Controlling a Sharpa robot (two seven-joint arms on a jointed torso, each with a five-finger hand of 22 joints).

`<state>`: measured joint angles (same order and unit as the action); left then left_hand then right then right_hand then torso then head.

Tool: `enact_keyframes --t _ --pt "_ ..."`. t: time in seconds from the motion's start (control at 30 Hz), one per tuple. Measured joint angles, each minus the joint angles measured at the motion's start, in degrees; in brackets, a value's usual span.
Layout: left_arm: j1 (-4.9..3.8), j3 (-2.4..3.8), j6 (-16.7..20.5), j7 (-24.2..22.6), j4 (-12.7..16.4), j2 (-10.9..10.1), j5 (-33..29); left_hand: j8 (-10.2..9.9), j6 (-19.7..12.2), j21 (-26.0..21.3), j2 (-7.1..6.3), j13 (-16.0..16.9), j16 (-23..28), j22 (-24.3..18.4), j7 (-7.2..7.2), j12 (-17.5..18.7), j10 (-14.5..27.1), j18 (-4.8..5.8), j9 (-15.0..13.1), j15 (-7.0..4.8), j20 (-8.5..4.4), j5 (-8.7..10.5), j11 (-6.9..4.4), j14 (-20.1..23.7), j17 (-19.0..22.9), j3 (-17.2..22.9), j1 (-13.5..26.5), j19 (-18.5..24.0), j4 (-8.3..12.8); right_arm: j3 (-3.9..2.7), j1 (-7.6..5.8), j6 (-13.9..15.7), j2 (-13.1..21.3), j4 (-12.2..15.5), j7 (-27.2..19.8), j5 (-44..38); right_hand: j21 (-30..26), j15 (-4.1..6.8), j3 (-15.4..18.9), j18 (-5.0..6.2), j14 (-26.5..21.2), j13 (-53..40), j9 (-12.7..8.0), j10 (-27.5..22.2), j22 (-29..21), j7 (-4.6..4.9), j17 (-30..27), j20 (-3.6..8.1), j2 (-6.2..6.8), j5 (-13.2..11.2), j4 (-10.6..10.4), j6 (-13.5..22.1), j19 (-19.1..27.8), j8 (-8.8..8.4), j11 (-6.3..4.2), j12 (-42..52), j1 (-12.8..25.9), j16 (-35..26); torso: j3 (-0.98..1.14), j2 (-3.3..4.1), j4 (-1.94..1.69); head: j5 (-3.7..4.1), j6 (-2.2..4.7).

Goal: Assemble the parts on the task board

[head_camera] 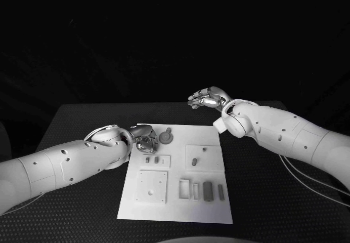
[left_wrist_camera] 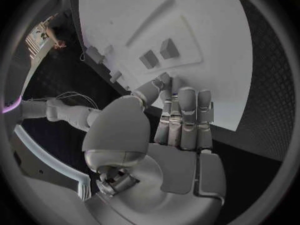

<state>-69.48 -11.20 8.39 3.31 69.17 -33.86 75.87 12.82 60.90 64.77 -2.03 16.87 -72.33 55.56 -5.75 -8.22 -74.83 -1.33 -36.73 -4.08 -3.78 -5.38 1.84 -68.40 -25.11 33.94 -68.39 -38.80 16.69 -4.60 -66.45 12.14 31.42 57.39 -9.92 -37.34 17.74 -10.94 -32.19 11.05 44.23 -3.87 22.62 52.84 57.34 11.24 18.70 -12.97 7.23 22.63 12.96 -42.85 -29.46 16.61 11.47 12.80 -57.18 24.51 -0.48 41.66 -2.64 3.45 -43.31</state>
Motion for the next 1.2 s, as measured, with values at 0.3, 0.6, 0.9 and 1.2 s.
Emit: enact_keyframes --t 0.3,0.6,0.9,1.2 --pt "0.07 -0.06 -0.17 0.08 0.0 -0.01 0.04 -0.12 0.25 0.0 0.06 -0.05 0.0 -0.02 0.12 0.0 0.0 0.0 0.03 0.02 0.0 0.0 0.0 -0.02 -0.08 0.0 -0.08 0.0 0.0 0.0 0.0 0.0 0.06 0.04 0.01 0.0 0.0 0.0 0.0 0.0 0.0 0.0 0.0 0.0 0.05 0.0 -0.01 0.0 0.0 0.0 0.0 0.0 0.0 0.0 0.0 0.0 0.0 0.0 -0.01 0.0 -0.01 0.12 -0.08" --pt "0.4 -0.36 0.19 0.18 -0.05 -0.16 -0.41 -2.81 -5.08 0.0 -0.4 -0.49 -0.67 -0.24 -1.06 1.44 1.18 0.0 1.59 -0.11 0.0 0.46 0.7 0.13 -0.22 0.18 -1.15 0.0 -0.18 0.0 0.0 0.0 0.15 0.04 0.02 0.0 0.0 0.0 0.0 0.0 0.0 0.0 0.01 0.0 0.05 0.0 -0.01 0.0 0.0 0.0 0.0 0.0 0.0 0.0 0.0 0.0 0.0 0.0 0.0 0.01 -0.03 0.14 -0.04" --pt "0.64 -0.43 0.24 0.43 0.07 -0.38 -0.69 -5.22 -10.12 0.37 -1.9 -0.54 -0.9 -0.41 -0.2 2.19 1.94 0.0 3.02 0.31 0.0 1.0 1.13 0.34 -0.21 -0.75 -0.96 0.0 -0.12 0.0 0.0 0.0 0.15 0.03 0.03 0.0 -0.23 0.0 0.0 0.0 0.0 0.0 0.01 0.0 0.04 0.0 -0.01 0.0 0.0 0.0 0.0 0.0 0.0 0.0 0.0 0.0 0.0 0.0 -0.02 0.01 -0.03 0.15 -0.02" --pt "0.72 -0.43 0.64 0.37 0.08 -0.51 -1.03 -5.89 -11.89 0.42 -1.9 -0.54 -0.91 -0.5 0.23 2.25 1.95 0.01 3.77 0.31 0.0 1.0 1.13 0.33 -0.21 -0.75 -0.96 0.0 -0.12 0.0 0.0 0.0 0.2 0.05 0.03 0.0 -0.23 0.0 0.0 0.0 0.0 0.0 -0.04 0.0 0.1 0.0 -0.01 0.0 0.0 0.0 0.0 0.0 0.0 0.2 0.0 0.0 0.0 0.0 -0.03 0.0 -0.07 0.27 -0.13"
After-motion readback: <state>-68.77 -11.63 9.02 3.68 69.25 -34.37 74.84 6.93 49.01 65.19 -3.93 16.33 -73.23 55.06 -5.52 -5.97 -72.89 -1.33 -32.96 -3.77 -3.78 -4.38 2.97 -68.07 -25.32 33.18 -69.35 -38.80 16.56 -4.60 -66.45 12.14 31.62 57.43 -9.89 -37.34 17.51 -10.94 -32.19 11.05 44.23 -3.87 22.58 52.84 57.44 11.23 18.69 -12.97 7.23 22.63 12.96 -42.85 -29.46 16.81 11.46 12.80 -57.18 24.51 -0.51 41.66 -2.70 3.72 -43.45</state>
